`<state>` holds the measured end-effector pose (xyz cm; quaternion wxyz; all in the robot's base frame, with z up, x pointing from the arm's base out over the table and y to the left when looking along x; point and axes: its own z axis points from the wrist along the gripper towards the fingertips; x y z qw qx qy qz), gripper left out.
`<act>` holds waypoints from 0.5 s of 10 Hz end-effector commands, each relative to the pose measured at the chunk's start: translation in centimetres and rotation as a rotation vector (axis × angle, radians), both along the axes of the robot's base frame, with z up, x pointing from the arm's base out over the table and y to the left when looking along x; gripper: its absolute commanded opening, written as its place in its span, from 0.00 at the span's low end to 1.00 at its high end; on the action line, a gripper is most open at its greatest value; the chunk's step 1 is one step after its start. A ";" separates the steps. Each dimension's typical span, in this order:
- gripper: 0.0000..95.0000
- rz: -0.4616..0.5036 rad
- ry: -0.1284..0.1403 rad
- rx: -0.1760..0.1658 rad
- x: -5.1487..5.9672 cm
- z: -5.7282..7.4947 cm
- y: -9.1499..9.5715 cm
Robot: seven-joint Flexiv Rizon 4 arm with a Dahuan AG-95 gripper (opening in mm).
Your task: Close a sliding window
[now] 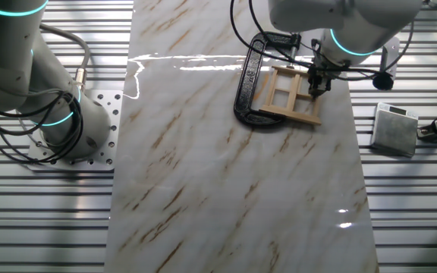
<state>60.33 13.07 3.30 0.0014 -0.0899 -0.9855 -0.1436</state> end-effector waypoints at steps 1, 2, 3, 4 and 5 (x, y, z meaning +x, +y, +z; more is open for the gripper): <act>0.60 -0.002 -0.003 0.007 -0.2 -0.1 0.0; 0.60 -0.003 -0.004 0.009 -0.2 -0.2 0.0; 0.60 -0.002 -0.006 0.015 -0.4 -0.3 0.1; 0.60 -0.001 -0.007 0.017 -0.4 -0.4 0.1; 0.60 -0.002 -0.006 0.018 -0.3 -0.4 0.2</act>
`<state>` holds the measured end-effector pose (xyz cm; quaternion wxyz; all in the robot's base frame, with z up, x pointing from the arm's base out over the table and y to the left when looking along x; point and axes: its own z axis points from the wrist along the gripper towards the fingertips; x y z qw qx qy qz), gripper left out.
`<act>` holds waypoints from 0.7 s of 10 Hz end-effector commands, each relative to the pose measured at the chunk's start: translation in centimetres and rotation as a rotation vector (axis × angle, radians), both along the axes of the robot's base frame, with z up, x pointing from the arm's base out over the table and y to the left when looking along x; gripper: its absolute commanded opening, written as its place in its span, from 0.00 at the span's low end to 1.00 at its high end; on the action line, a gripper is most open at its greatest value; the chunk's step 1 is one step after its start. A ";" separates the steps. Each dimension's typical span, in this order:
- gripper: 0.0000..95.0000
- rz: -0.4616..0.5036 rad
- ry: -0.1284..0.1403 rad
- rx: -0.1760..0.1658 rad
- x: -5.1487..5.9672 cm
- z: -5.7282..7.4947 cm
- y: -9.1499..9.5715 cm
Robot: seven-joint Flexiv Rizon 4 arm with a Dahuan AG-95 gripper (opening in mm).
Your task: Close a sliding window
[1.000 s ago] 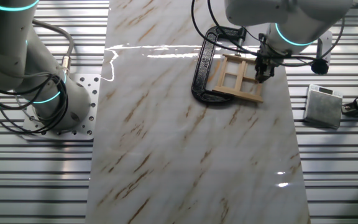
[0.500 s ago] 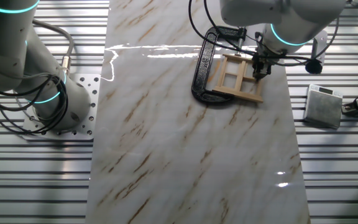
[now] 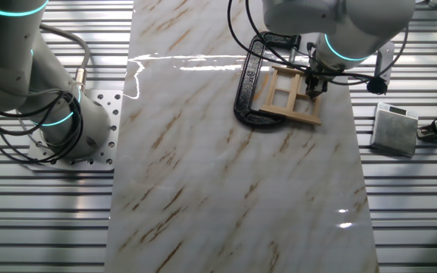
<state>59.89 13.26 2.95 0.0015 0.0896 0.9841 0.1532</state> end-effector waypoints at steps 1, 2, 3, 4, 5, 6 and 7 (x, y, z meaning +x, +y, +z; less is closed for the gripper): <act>0.60 -0.001 0.001 0.000 0.1 -0.1 0.0; 0.60 0.000 0.000 0.000 0.2 -0.2 0.1; 0.60 0.004 -0.001 -0.001 0.2 -0.2 0.1; 0.60 0.006 -0.001 -0.002 0.2 -0.2 0.1; 0.60 0.009 -0.002 -0.002 0.1 -0.2 0.1; 0.60 0.010 -0.002 -0.004 0.1 -0.3 0.1; 0.60 0.012 -0.003 -0.004 0.1 -0.3 0.1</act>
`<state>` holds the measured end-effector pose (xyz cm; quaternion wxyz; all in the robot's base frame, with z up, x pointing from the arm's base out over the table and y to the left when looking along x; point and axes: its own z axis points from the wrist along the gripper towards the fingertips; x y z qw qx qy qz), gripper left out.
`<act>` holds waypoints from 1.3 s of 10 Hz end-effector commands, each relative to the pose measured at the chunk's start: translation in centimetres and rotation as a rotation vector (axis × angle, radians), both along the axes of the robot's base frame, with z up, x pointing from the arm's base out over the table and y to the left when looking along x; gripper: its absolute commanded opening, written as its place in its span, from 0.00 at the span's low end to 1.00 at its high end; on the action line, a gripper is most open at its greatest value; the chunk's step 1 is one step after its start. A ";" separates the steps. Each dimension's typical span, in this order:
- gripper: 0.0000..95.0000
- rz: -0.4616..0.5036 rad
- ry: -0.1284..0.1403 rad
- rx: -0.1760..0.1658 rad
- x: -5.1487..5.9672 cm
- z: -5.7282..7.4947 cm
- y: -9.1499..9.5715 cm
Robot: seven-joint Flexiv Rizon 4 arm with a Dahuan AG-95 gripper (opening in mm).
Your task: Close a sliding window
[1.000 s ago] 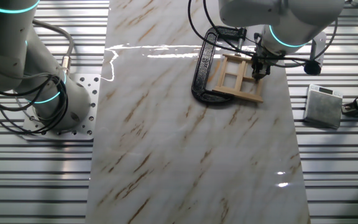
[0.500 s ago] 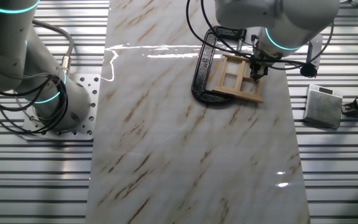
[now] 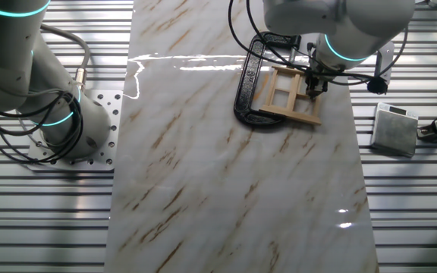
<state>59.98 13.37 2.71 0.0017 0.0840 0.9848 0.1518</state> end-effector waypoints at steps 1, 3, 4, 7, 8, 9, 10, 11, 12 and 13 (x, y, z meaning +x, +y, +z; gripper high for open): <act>0.60 0.001 -0.001 -0.001 -0.1 -0.1 0.0; 0.60 0.001 -0.001 -0.002 -0.3 -0.2 0.0; 0.60 0.001 -0.002 -0.004 -0.3 -0.2 0.0; 0.60 0.005 -0.003 -0.007 -0.4 -0.3 0.0; 0.60 0.006 -0.003 -0.008 -0.4 -0.3 -0.1; 0.60 0.007 -0.003 -0.008 -0.4 -0.3 -0.1; 0.60 0.007 -0.003 -0.009 -0.4 -0.3 -0.2; 0.60 0.008 -0.002 -0.010 -0.5 -0.3 -0.3; 0.60 0.009 -0.002 -0.010 -0.6 -0.3 -0.4; 0.60 0.015 -0.003 -0.013 -0.7 -0.3 -0.6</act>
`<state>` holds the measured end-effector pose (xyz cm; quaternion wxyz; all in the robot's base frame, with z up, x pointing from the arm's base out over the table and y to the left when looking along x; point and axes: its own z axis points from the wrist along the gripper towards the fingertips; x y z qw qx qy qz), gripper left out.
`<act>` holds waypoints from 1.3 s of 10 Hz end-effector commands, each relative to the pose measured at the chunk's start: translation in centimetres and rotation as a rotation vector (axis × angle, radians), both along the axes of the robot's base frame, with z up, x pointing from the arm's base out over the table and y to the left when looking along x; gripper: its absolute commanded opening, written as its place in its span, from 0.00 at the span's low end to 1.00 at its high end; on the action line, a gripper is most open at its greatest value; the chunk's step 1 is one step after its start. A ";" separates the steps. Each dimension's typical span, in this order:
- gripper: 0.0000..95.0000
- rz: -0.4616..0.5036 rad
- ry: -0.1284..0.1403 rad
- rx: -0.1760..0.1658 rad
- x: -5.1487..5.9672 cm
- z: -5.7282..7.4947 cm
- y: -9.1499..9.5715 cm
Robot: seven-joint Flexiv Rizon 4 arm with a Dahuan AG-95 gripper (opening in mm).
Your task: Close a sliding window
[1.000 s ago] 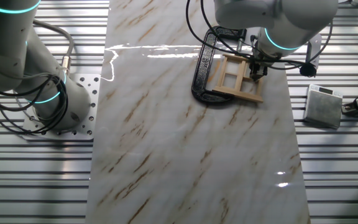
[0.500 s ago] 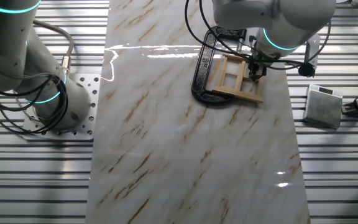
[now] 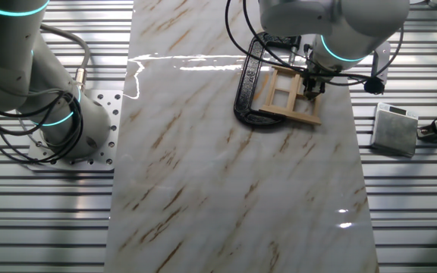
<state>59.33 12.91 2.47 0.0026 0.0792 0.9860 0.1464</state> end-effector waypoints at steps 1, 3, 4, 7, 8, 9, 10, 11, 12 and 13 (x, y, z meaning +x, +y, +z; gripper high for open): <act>0.60 0.008 -0.001 -0.001 -0.1 0.0 -0.3; 0.60 0.017 -0.003 -0.002 -0.3 -0.1 -0.8; 0.60 0.021 -0.004 -0.006 -0.3 -0.1 -0.8; 0.60 0.026 -0.004 -0.011 -0.4 0.0 -0.8; 0.60 0.025 -0.005 -0.009 -0.4 0.1 -0.8; 0.60 0.024 -0.006 -0.009 -0.4 0.1 -0.8; 0.60 0.023 -0.007 -0.007 -0.4 0.1 -0.7; 0.60 0.024 -0.008 -0.007 -0.3 0.1 -0.7; 0.60 0.023 -0.009 -0.006 -0.3 0.1 -0.6; 0.60 0.021 -0.010 -0.005 -0.1 0.0 -0.5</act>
